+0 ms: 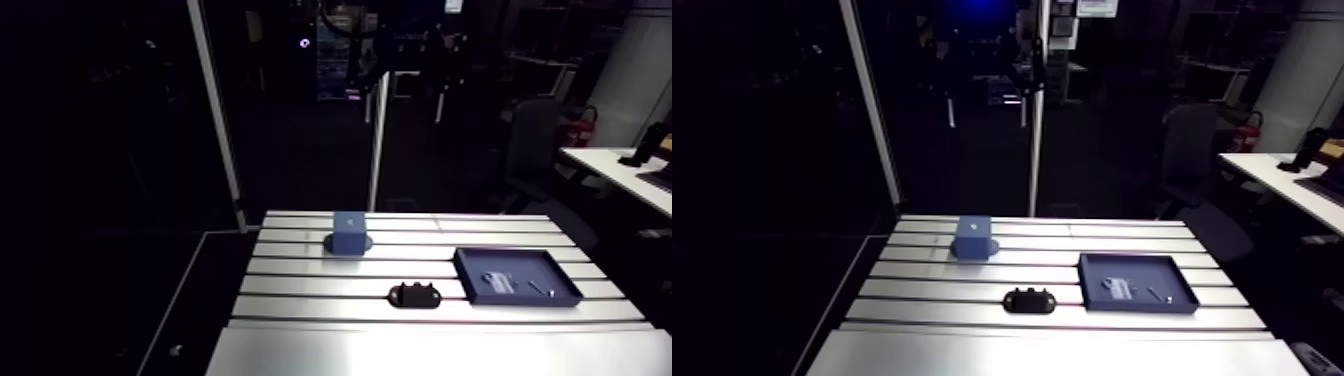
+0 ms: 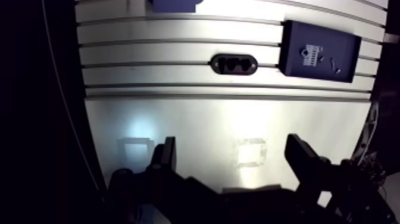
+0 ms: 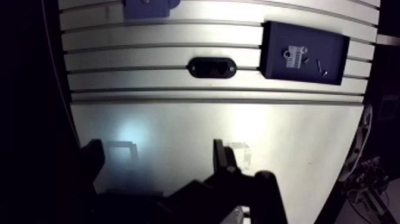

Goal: Pick up the M10 bolt and insert it into the hex recess until seated.

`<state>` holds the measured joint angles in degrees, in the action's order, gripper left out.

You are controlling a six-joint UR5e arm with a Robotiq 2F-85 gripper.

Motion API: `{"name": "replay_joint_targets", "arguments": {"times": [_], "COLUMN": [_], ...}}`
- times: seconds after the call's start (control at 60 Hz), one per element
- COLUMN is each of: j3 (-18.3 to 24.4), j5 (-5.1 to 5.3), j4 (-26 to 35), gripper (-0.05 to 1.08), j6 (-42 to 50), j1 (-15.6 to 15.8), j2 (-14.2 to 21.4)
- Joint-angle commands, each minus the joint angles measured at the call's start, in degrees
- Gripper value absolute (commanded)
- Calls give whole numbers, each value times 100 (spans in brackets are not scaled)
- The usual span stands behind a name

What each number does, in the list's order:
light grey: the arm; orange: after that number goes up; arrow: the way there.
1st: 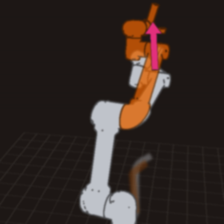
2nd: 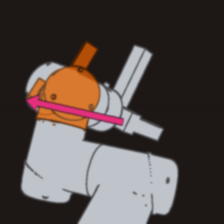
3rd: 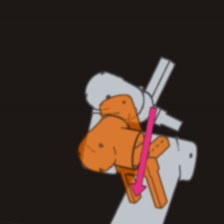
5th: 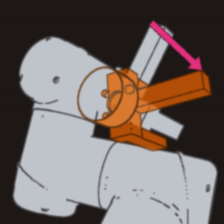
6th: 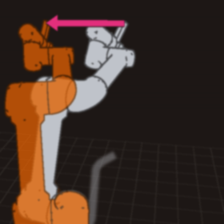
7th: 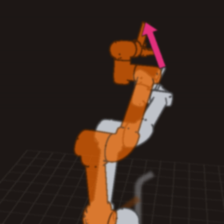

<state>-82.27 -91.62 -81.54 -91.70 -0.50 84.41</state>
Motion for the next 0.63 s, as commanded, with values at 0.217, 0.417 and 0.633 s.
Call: {"name": "replay_joint_targets", "arguments": {"times": [0.217,0.417,0.633], "j3": [23,5,-3], "j5": [-10,-10,-10], "j4": [-24,-24,-24], "gripper": [1,1,1], "j6": [0,8,8], "j1": [-38,-38,-23], "j2": [10,10,10]}}
